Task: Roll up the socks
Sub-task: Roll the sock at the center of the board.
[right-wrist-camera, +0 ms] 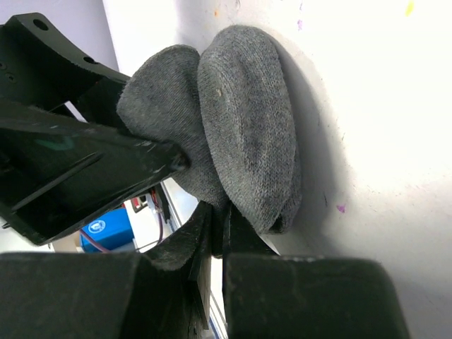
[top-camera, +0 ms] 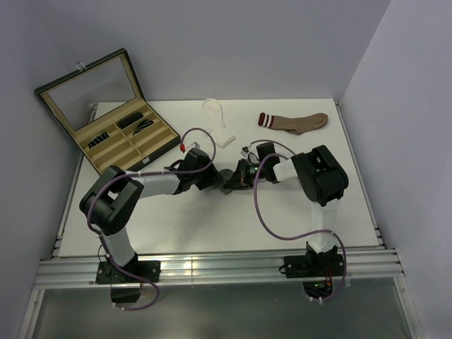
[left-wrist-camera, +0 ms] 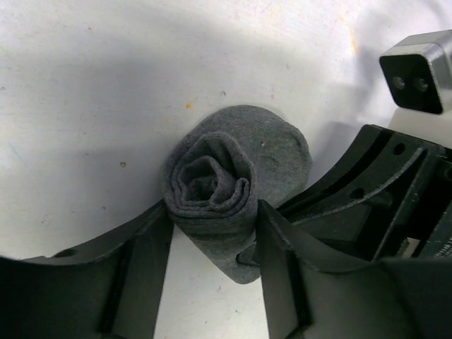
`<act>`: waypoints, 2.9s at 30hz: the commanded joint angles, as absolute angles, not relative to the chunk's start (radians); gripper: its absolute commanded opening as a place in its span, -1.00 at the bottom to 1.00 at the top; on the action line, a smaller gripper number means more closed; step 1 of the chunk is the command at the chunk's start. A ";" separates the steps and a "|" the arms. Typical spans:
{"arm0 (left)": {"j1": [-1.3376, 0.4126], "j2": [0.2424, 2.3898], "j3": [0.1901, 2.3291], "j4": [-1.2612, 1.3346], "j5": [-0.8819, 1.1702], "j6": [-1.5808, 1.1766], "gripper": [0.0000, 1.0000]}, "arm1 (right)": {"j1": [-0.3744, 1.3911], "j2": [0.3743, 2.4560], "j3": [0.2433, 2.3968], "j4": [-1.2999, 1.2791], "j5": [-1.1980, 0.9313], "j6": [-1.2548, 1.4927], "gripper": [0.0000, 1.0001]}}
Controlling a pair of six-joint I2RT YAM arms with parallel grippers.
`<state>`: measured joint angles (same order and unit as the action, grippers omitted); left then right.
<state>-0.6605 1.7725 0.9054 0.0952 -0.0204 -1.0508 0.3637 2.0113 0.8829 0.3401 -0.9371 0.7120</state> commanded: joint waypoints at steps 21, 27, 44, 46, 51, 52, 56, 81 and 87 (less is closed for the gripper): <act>-0.660 1.855 1.021 -0.202 -0.009 -0.968 -0.99 | 0.589 1.574 0.827 0.066 -0.257 0.313 -0.05; -0.650 1.859 1.054 -0.267 0.026 -0.946 -0.99 | 0.739 1.516 0.769 0.146 0.021 0.206 0.00; -0.624 1.839 1.063 -0.295 0.054 -0.916 -0.99 | 0.937 1.612 0.756 0.301 0.262 0.037 0.06; -0.624 1.838 1.063 -0.293 0.054 -0.914 -0.99 | 0.942 1.637 0.767 0.301 0.268 0.028 0.06; -0.623 1.842 1.065 -0.293 0.066 -0.911 -0.99 | 0.945 1.701 0.787 0.295 0.278 0.025 0.06; -0.623 1.841 1.063 -0.288 0.069 -0.911 -0.99 | 0.946 1.709 0.791 0.293 0.287 0.023 0.06; -0.623 1.839 1.060 -0.282 0.072 -0.910 -0.99 | 0.946 1.741 0.791 0.305 0.285 0.032 -0.16; -0.598 1.575 0.865 -0.071 -0.026 -1.012 0.74 | 0.574 1.856 0.914 0.097 -0.670 0.373 -1.00; -0.598 1.563 0.818 0.018 -0.011 -1.023 0.74 | 0.505 1.937 0.917 0.184 -0.836 0.488 -1.00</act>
